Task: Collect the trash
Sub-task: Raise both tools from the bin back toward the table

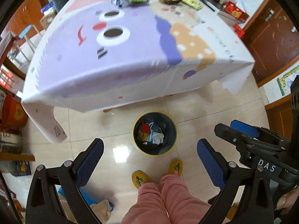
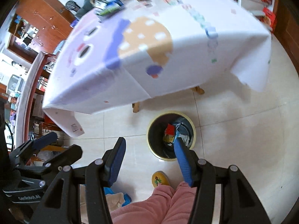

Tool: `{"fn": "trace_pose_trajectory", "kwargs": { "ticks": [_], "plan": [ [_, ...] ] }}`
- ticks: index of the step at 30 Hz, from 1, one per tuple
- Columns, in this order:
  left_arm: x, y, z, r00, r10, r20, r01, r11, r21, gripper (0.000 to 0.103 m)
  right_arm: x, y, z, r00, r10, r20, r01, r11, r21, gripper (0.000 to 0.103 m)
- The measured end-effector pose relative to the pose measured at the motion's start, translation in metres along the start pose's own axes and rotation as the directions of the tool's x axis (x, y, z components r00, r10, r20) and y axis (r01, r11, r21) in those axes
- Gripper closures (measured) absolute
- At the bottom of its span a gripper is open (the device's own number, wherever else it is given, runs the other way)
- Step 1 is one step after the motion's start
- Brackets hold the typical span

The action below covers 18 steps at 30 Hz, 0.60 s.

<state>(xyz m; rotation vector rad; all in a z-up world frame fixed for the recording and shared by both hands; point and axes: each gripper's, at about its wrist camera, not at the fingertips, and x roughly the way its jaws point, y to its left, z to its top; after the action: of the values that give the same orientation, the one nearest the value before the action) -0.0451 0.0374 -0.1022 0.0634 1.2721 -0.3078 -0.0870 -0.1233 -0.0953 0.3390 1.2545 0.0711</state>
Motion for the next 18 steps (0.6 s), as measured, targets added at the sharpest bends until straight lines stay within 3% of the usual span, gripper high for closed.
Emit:
{"fn": "trace_pose_trajectory", "kwargs": {
  "ticks": [8, 18],
  "plan": [
    [-0.060, -0.014, 0.021, 0.993, -0.025, 0.119, 0.018, 0.998, 0.064, 0.004, -0.056, 0.022, 0.008, 0.995, -0.021, 0.096, 0.026, 0.998, -0.053, 0.049],
    [-0.100, -0.025, 0.058, 0.969, -0.075, 0.237, 0.043, 0.989, 0.141, 0.004, -0.109, 0.036, 0.037, 0.962, -0.075, 0.261, 0.094, 0.994, -0.062, 0.049]
  ]
}}
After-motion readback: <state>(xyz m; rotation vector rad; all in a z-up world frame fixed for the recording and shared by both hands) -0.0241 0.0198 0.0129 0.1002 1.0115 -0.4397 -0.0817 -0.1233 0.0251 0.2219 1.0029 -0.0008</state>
